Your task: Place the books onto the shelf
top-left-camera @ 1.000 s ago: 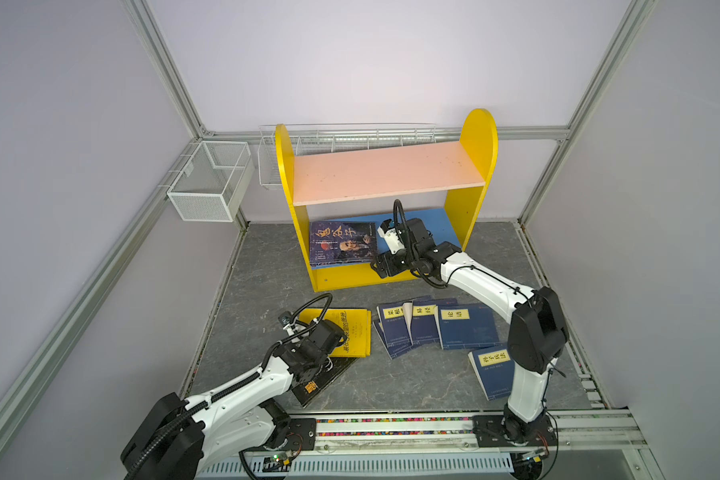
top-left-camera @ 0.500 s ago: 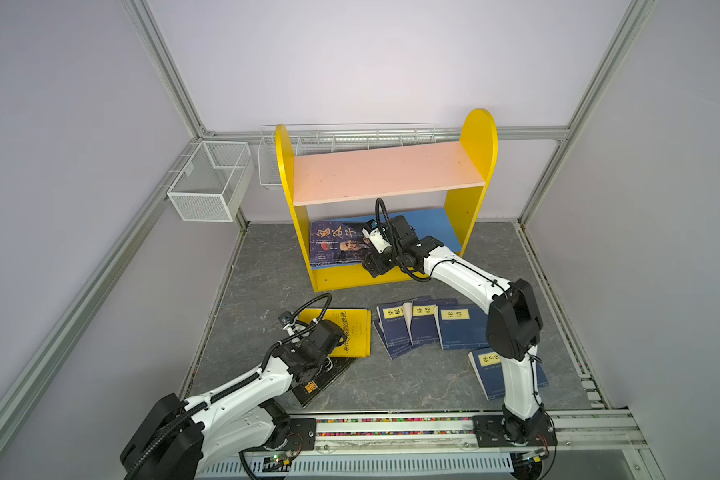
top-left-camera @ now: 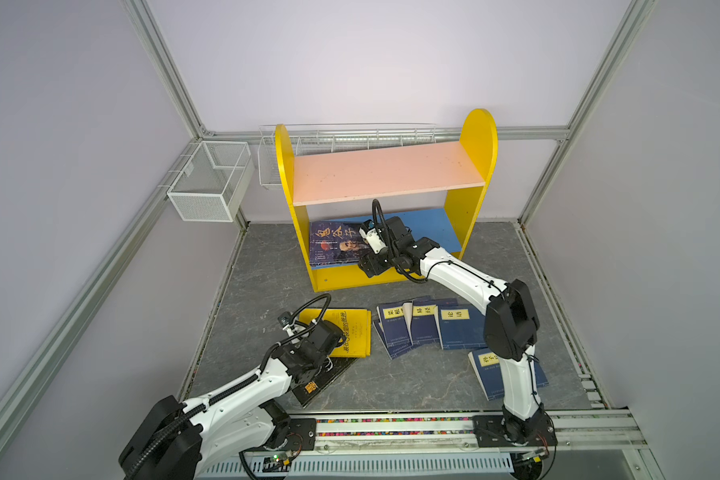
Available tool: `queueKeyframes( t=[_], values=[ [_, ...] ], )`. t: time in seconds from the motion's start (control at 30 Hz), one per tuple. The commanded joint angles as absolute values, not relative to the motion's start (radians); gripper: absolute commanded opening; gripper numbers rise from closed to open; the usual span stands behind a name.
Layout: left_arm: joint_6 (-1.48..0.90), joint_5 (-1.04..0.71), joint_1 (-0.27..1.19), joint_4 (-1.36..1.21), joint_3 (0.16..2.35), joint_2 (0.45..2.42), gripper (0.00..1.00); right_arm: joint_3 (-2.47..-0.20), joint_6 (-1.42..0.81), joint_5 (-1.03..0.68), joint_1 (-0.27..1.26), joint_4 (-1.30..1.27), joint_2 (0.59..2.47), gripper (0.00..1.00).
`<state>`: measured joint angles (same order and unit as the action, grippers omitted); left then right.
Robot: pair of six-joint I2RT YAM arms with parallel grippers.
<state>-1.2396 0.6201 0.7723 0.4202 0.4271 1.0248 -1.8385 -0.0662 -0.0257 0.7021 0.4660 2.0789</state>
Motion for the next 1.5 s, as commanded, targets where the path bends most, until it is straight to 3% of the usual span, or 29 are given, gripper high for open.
queueKeyframes(
  t=[0.0, 0.33, 0.6, 0.77, 0.87, 0.97, 1.03, 1.13, 1.27, 1.47],
  values=[
    [-1.252, 0.583, 0.771, 0.453, 0.403, 1.028, 0.79, -1.824, -0.126, -0.086, 0.718, 0.473, 2.128, 0.81],
    [-1.254, 0.580, 0.772, 0.449, 0.403, 1.033, 0.79, -1.821, -0.181, -0.089, 0.722, 0.460, 2.147, 0.75],
    [-1.162, 0.567, 0.759, 0.447, 0.449, 1.003, 0.80, -1.728, -0.209, -0.112, 0.710, 0.396, 2.070, 0.79],
    [-1.020, 0.476, 0.637, 0.501, 0.572, 0.903, 0.80, -1.576, -0.219, -0.132, 0.665, 0.320, 1.892, 0.80],
    [-0.945, 0.274, 0.491, 0.435, 0.625, 0.882, 0.77, -1.498, -0.220, -0.132, 0.645, 0.313, 1.796, 0.80],
    [-0.889, 0.062, 0.394, 0.376, 0.701, 0.955, 0.56, -1.413, -0.224, -0.131, 0.635, 0.308, 1.708, 0.80],
    [-0.840, -0.014, 0.388, 0.384, 0.783, 1.047, 0.36, -1.360, -0.225, -0.129, 0.631, 0.314, 1.658, 0.80],
    [-0.806, -0.092, 0.389, 0.387, 0.868, 1.156, 0.18, -1.290, -0.223, -0.116, 0.625, 0.325, 1.595, 0.80],
    [-0.798, -0.065, 0.388, 0.373, 0.923, 1.232, 0.04, -1.214, -0.224, -0.101, 0.611, 0.329, 1.533, 0.80],
    [-0.816, 0.060, 0.388, 0.373, 0.972, 1.277, 0.00, -1.140, -0.226, -0.099, 0.598, 0.322, 1.478, 0.80]
  ],
)
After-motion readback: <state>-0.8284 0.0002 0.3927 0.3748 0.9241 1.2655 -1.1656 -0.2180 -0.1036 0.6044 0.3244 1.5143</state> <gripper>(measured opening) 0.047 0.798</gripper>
